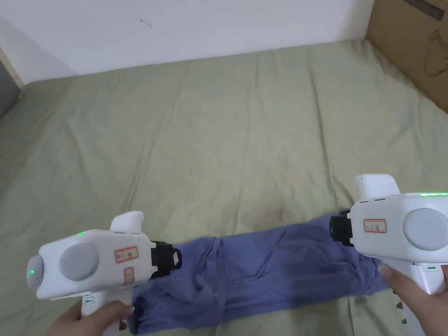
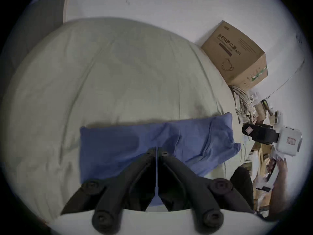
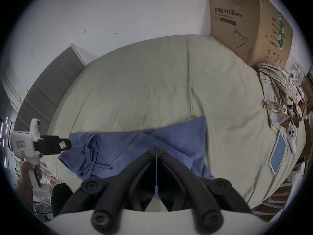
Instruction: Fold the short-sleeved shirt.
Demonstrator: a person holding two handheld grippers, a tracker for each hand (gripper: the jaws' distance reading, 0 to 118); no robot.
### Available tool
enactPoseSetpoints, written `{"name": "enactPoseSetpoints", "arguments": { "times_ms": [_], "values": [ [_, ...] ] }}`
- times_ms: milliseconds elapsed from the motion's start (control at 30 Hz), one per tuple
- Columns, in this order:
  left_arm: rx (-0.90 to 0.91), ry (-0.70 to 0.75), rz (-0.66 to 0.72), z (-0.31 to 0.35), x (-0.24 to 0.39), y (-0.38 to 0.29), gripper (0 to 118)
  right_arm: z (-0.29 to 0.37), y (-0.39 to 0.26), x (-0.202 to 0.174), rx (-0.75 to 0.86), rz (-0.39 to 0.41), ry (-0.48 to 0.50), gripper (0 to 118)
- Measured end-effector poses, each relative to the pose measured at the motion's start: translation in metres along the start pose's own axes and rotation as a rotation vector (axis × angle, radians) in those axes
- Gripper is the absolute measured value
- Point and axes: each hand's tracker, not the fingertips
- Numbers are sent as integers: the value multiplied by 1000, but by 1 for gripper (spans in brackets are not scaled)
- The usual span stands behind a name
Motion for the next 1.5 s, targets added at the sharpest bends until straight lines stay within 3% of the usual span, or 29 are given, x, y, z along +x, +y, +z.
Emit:
{"name": "enactPoseSetpoints", "arguments": {
  "times_ms": [200,267,400,533,633,667,700,733,767,800,833,933,1100,1200,1300,1333,1367,1400,1433,1467,1500],
  "values": [
    [-181,-108,-5,-72,19,-20,2,0,-3,2,-5,3,-16,2],
    [-150,-123,-5,-79,27,-20,2,-1,-5,0,-9,22,-29,2],
    [-186,-319,68,-86,41,-20,2,-3,-7,-1,-15,17,-20,2],
    [-141,-397,12,-52,44,-17,2,-5,-7,-5,-23,15,-7,2],
    [-14,-419,45,-6,2,-11,3,-5,-6,-8,-23,33,-10,2],
    [40,-404,73,11,-17,-10,9,-5,-5,-9,-22,37,-9,2],
    [74,-390,97,26,-42,-8,27,-5,-5,-9,-21,39,-8,2],
    [90,-384,130,38,-66,-8,65,-6,-5,-9,-22,40,-7,2],
    [71,-386,187,46,-91,-8,94,-7,-4,-10,-23,40,-7,2],
    [63,-364,243,52,-109,-11,113,-8,-4,-10,-25,40,-7,2],
    [72,-356,291,56,-122,-14,118,-8,-4,-11,-26,40,-6,2],
    [112,-400,434,55,-165,-24,118,-13,-4,-13,-34,46,-10,2],
    [-3,-549,507,2,-177,-31,118,-18,-6,-14,-58,46,-16,2],
    [29,-754,492,-27,-162,-27,118,-19,-8,-12,-73,49,-29,2],
    [-50,-885,584,-57,-151,-25,117,-20,-8,-11,-84,54,-40,2],
    [-39,-822,552,-58,-150,-22,104,-20,-8,-10,-87,56,-42,2],
    [-44,-730,502,-60,-150,-21,77,-20,-7,-10,-88,57,-43,2],
    [-66,-587,448,-65,-149,-21,31,-19,-8,-9,-89,59,-43,2],
    [-107,-441,409,-71,-151,-25,6,-19,-7,-9,-89,62,-44,2],
    [-51,-633,492,-69,-152,-28,6,-19,-6,-8,-90,64,-46,2],
    [-39,-639,506,-64,-151,-25,6,-19,-5,-8,-91,64,-47,2]
  ]
}}
